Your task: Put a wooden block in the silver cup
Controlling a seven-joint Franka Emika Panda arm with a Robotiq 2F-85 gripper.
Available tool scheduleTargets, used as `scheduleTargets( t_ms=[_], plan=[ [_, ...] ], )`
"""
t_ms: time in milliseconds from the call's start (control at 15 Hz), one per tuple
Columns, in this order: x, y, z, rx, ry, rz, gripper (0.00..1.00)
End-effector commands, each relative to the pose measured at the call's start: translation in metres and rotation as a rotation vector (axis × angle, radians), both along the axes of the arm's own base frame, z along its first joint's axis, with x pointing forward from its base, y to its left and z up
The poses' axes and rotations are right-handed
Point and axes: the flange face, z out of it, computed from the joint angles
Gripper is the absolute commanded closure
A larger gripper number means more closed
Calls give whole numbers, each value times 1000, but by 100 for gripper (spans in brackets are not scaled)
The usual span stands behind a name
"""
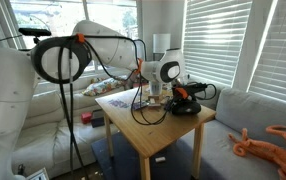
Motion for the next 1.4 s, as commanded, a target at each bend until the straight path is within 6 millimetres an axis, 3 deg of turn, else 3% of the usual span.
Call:
scheduleTargets(
  t_ms=[0, 333, 467, 533, 800, 1200, 1267, 1333],
  plan=[
    [-4, -7, -11, -1, 5, -24, 49],
    [-4, 9, 20, 25, -19, 5, 83],
    [-10, 29, 41, 101, -18, 88, 98],
    [-15, 41, 50, 142, -9, 138, 100],
    [-39, 70, 81, 213, 90, 322, 100],
    [-74, 62, 117, 186, 264, 542, 100],
    [-77, 64, 118, 209, 257, 564, 74],
    [-78, 66, 117, 197, 258, 582, 73]
  ],
)
